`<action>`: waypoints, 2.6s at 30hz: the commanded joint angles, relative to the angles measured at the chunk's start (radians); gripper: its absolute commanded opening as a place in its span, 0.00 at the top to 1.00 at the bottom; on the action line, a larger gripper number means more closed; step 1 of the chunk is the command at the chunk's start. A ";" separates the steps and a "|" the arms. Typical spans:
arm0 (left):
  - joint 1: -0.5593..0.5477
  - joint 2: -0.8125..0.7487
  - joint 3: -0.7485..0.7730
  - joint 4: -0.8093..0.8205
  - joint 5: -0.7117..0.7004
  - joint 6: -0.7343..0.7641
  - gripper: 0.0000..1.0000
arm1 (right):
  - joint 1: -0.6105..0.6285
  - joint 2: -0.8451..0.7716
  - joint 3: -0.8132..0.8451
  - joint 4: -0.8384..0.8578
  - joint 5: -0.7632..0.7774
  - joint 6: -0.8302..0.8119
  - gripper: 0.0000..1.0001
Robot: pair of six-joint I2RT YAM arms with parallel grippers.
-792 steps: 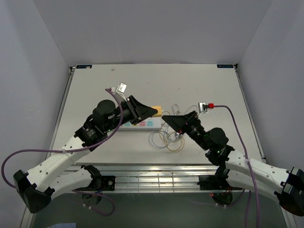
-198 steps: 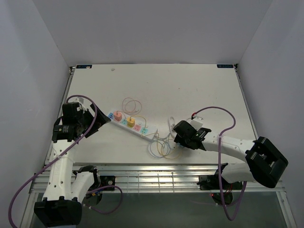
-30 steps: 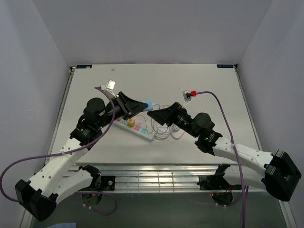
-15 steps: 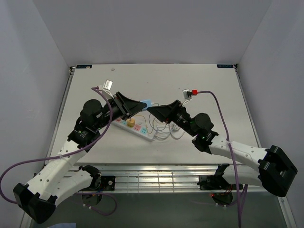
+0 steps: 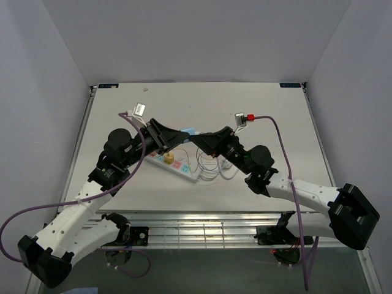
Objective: Insert the plug
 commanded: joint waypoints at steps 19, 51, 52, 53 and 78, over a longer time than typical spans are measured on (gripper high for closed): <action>-0.014 -0.037 0.032 -0.139 -0.045 0.049 0.16 | 0.002 -0.136 0.025 -0.112 0.091 -0.206 0.92; -0.014 0.019 0.205 -0.470 -0.309 0.153 0.02 | -0.116 -0.251 1.123 -0.895 1.048 -1.601 0.92; -0.014 0.022 0.205 -0.472 -0.310 0.153 0.02 | -0.116 -0.219 1.160 -0.889 1.056 -1.634 0.92; -0.014 0.022 0.202 -0.472 -0.313 0.153 0.02 | -0.116 -0.205 1.215 -0.889 1.056 -1.663 0.92; 0.012 0.063 0.098 -0.801 -0.540 0.097 0.02 | -0.113 -0.121 0.406 -0.978 -0.166 -1.349 0.92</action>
